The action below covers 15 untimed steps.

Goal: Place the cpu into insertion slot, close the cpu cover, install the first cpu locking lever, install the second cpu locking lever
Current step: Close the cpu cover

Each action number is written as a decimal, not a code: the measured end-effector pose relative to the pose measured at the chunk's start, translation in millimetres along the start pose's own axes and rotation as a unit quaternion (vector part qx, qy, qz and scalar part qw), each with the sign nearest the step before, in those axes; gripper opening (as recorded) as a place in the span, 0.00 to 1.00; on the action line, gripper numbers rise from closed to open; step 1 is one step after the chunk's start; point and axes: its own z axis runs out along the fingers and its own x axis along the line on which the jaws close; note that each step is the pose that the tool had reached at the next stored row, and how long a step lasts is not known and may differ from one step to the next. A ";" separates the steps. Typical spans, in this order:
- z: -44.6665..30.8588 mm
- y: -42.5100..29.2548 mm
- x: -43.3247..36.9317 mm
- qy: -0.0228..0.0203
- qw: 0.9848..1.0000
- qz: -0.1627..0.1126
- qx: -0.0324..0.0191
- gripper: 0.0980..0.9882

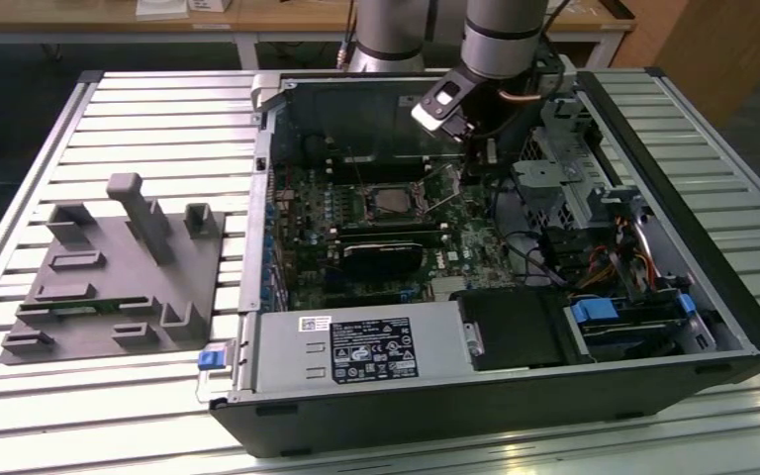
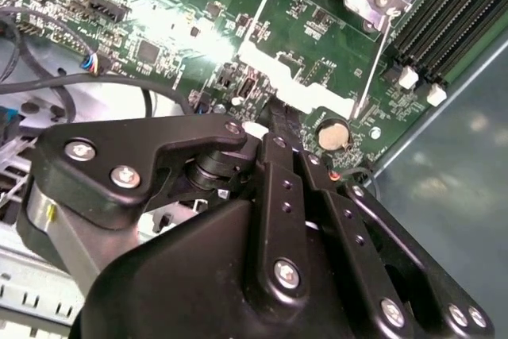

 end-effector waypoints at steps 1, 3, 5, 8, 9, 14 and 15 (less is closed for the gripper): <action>1.0 -0.1 0.0 0.000 1.000 0.000 0.001 0.01; 1.9 -0.2 0.0 0.000 1.000 0.000 0.002 0.01; 1.9 -0.1 -0.1 0.000 1.000 0.000 0.002 0.01; 2.0 -0.1 0.0 0.000 1.000 0.000 0.002 0.01; 2.2 0.0 0.0 0.000 1.000 0.000 0.004 0.01; 2.5 0.9 0.1 -0.001 1.000 0.000 0.026 0.01; 2.4 0.9 0.1 -0.001 1.000 0.000 0.027 0.01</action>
